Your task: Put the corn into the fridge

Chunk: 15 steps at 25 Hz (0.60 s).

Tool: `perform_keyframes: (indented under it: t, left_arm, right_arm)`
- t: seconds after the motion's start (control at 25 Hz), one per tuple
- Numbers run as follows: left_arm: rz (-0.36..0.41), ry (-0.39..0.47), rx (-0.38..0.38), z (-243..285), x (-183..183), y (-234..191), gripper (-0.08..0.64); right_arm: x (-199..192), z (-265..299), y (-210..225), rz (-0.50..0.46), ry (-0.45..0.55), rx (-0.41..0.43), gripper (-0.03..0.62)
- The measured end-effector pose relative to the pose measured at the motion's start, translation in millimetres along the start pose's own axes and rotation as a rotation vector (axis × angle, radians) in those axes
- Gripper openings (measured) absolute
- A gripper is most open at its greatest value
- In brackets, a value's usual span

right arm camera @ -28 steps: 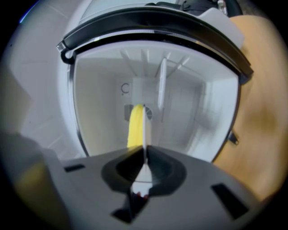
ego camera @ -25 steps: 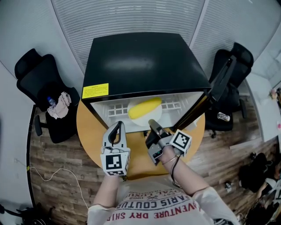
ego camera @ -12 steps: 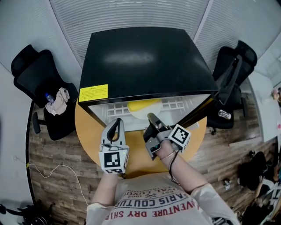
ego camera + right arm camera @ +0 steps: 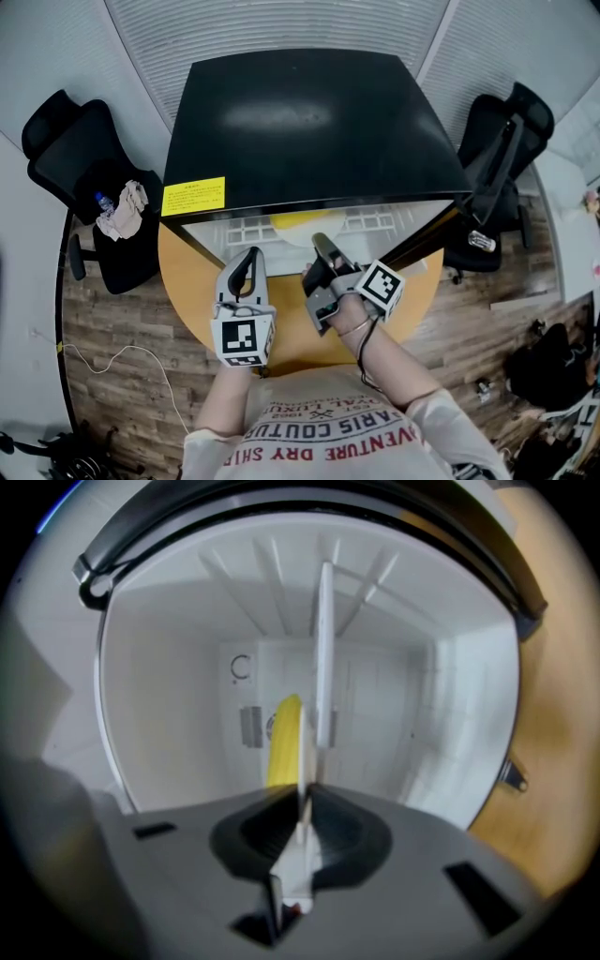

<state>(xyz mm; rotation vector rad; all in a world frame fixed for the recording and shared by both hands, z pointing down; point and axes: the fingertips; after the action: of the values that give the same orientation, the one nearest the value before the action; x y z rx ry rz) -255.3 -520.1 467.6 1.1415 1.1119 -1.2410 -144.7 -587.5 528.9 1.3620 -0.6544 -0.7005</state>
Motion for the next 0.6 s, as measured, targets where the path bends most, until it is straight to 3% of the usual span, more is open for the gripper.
perform_keyframes:
  t: [0.16,0.28,0.52,0.6]
  left_arm:
    - [0.003,0.001,-0.002,-0.6,0.9,3.1,0.034]
    - [0.009,0.005,-0.005,-3.4,3.2,7.0,0.034]
    - [0.016,0.015,0.000,-19.9,7.5,13.6,0.034]
    - [0.014,0.016,0.001,-27.1,8.9,18.3,0.034]
  right_arm:
    - [0.0,-1.1,-2.3,-0.043,0.002,0.008,0.063]
    - [-0.2,-5.3,-4.4,-0.074,0.014,0.009,0.158]
    - [-18.5,-31.8,-1.2,-0.059,-0.012,0.030,0.160]
    - [-25.4,-44.7,0.0,-0.047,-0.024,0.041,0.093]
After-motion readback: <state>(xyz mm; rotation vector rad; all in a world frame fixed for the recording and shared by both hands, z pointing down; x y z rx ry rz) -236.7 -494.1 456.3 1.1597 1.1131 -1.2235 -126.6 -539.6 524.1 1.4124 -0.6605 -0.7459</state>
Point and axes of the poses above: the fingertips, and each gripper's own axes: z forward along the fingers, y to its right, x out of its top, and after that the axes turned 1 degree about -y, right-handed
